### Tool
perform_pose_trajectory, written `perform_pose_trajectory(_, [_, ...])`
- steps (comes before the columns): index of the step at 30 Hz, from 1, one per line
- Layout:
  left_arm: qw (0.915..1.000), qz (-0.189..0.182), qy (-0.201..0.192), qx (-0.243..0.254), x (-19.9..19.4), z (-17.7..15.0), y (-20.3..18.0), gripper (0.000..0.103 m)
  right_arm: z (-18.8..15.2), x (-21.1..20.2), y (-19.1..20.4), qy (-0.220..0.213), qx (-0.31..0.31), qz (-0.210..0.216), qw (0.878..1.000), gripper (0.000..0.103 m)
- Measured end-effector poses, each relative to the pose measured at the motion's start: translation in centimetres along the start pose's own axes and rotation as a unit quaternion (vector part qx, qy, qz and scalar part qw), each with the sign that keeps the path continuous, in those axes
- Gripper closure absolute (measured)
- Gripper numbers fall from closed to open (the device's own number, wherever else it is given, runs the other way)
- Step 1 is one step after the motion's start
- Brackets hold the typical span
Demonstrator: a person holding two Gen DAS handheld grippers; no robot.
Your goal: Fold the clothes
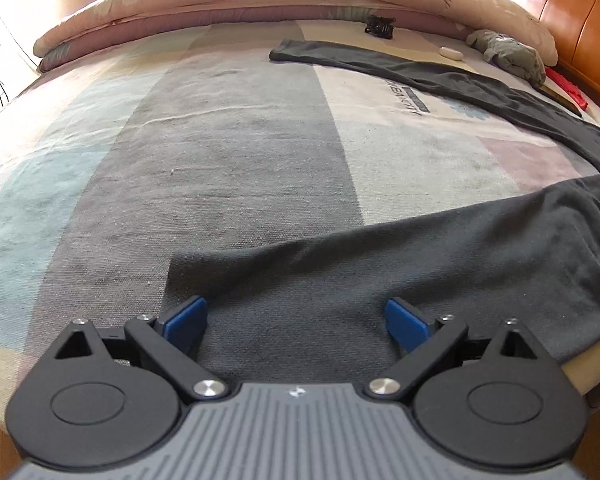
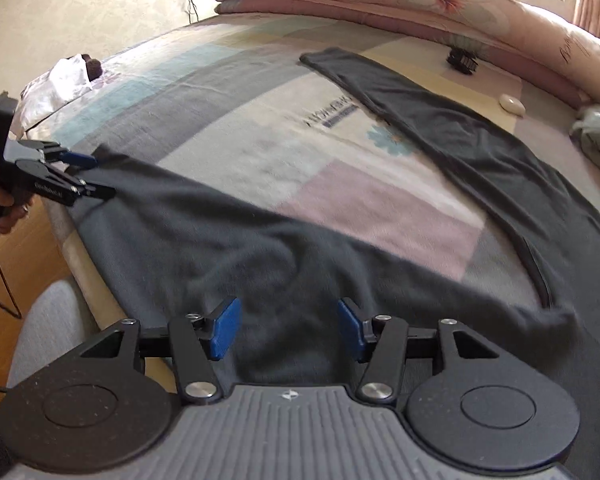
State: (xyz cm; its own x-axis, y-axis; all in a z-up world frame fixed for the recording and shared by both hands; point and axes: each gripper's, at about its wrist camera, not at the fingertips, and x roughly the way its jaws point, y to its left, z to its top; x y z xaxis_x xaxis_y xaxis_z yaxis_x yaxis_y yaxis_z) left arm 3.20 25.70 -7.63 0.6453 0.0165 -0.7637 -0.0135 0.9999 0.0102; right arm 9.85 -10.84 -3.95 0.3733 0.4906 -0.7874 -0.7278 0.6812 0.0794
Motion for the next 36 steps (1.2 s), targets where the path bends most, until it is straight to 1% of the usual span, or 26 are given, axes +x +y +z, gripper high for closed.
perform_pose_trajectory(1, [0.9999,-0.007,-0.007,0.008,-0.4,0.2,-0.6,0.007,-1.1,-0.2,0.1,0.005,-0.003,0.002,1.0,0.044])
perform_pose_trajectory(3, [0.9986,-0.037,-0.029,0.023,-0.8,0.4,-1.8,0.007,-2.8,-0.6,0.6,0.008,-0.008,0.004,1.0,0.045])
perform_pose_trajectory(5, [0.9983,-0.043,-0.027,0.029,-0.2,0.6,-2.7,0.007,-3.9,-0.5,0.9,0.005,-0.003,0.007,1.0,0.045])
perform_pose_trajectory(7, [0.9997,-0.02,0.001,0.013,1.2,0.3,-2.6,0.006,-4.7,0.0,0.7,0.019,0.021,0.009,1.0,0.044])
perform_pose_trajectory(8, [0.9998,-0.017,-0.002,0.003,1.2,0.1,-2.2,0.002,-5.2,0.0,0.5,0.02,0.034,0.011,0.999,0.044])
perform_pose_trajectory(9, [0.9999,-0.014,-0.004,-0.007,1.3,-0.1,-1.8,0.002,-5.6,-0.3,0.3,0.024,0.042,0.021,0.999,0.044])
perform_pose_trajectory(10, [0.9998,-0.01,-0.005,-0.014,1.3,-0.3,-1.5,0.002,-5.7,-0.6,0.1,0.037,0.046,0.029,0.998,0.044])
perform_pose_trajectory(12, [1.0,-0.003,0.005,-0.006,1.1,-0.2,-1.8,0.002,-5.3,-1.5,-0.2,0.039,0.038,0.02,0.998,0.046])
perform_pose_trajectory(13, [1.0,0.001,0.007,-0.002,1.1,0.0,-2.0,0.002,-4.9,-1.9,-0.5,0.033,0.036,0.012,0.999,0.046])
perform_pose_trajectory(15, [0.9999,0.009,0.009,-0.001,1.2,0.4,-2.4,0.002,-3.0,-2.1,-1.4,-0.005,0.039,-0.018,0.999,0.045])
perform_pose_trajectory(18, [0.9999,0.01,-0.004,-0.003,0.9,0.8,-3.2,0.002,-0.1,0.0,-2.4,-0.039,0.049,-0.069,0.996,0.045])
perform_pose_trajectory(20, [0.9999,0.004,-0.011,0.001,0.8,0.8,-3.6,0.002,1.0,2.4,-2.4,-0.033,0.048,-0.098,0.993,0.046])
perform_pose_trajectory(21, [0.9999,0.006,-0.009,-0.003,0.9,0.5,-3.5,0.002,1.1,3.7,-2.3,-0.021,0.045,-0.111,0.993,0.046])
perform_pose_trajectory(22, [0.9999,0.008,-0.006,-0.007,0.9,0.2,-3.4,0.002,0.8,4.4,-2.2,-0.008,0.043,-0.118,0.992,0.045])
perform_pose_trajectory(23, [0.9999,0.01,-0.004,-0.01,1.0,-0.1,-3.3,0.002,0.0,4.4,-2.2,-0.008,0.046,-0.119,0.992,0.044])
perform_pose_trajectory(26, [0.9997,0.013,0.004,-0.022,0.5,-1.0,-2.4,0.002,-3.2,2.3,-3.3,0.002,0.095,-0.108,0.99,0.037])
perform_pose_trajectory(28, [0.9997,0.014,0.006,-0.018,0.1,-0.7,-2.4,0.002,-5.0,0.7,-3.2,0.008,0.093,-0.108,0.99,0.036])
perform_pose_trajectory(29, [0.9998,0.013,0.005,-0.015,-0.1,-0.4,-2.5,0.003,-5.2,0.2,-3.0,0.021,0.088,-0.107,0.99,0.035])
perform_pose_trajectory(30, [0.9999,0.011,0.002,-0.011,-0.4,0.0,-2.6,0.003,-4.9,0.0,-3.0,0.033,0.087,-0.105,0.99,0.035])
perform_pose_trajectory(32, [0.9996,-0.006,-0.026,0.007,-1.1,1.5,-3.8,0.003,-3.2,-0.2,-2.9,0.038,0.074,-0.104,0.991,0.036])
perform_pose_trajectory(34, [0.9981,-0.034,-0.047,0.023,-1.1,3.3,-5.3,0.003,-0.9,0.0,-2.5,0.007,0.057,-0.114,0.992,0.036])
perform_pose_trajectory(36, [0.996,-0.055,-0.054,0.045,-0.5,4.7,-7.5,0.002,1.4,1.3,-2.0,-0.015,0.051,-0.101,0.993,0.036])
